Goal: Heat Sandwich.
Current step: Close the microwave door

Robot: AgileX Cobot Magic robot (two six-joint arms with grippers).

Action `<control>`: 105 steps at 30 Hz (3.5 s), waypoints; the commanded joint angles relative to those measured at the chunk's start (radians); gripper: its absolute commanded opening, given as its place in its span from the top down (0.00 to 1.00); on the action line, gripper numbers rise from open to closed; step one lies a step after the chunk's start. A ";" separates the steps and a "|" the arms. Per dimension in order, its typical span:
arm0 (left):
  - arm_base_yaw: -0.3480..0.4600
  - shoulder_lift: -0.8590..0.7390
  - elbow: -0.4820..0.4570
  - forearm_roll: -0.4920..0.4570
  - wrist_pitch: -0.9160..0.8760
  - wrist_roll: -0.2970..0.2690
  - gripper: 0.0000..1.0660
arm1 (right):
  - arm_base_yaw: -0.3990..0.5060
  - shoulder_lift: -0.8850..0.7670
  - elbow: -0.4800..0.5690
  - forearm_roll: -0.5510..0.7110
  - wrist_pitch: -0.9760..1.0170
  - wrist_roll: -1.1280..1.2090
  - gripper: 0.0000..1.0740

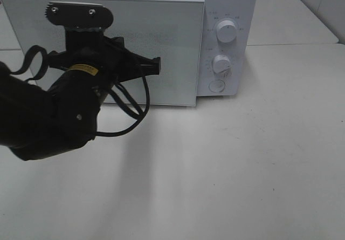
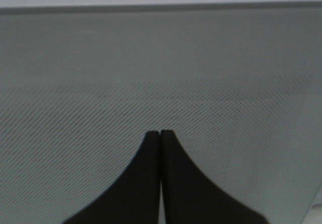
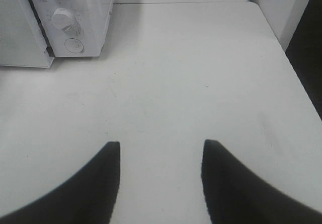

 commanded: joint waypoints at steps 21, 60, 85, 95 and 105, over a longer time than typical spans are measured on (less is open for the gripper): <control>-0.011 0.141 -0.263 -0.029 -0.001 0.070 1.00 | -0.004 -0.030 0.001 -0.011 -0.003 0.002 0.53; 0.073 0.174 -0.303 0.009 -0.020 0.028 1.00 | -0.004 -0.030 0.001 -0.011 -0.003 0.002 0.53; 0.123 0.174 -0.303 0.027 -0.024 0.027 1.00 | -0.004 -0.030 0.001 -0.011 -0.003 0.002 0.53; 0.122 0.168 -0.301 0.023 -0.015 0.027 1.00 | -0.004 -0.030 0.001 -0.011 -0.003 0.002 0.53; 0.016 0.133 -0.301 -0.014 0.014 0.025 1.00 | -0.004 -0.030 0.001 -0.012 -0.003 0.002 0.53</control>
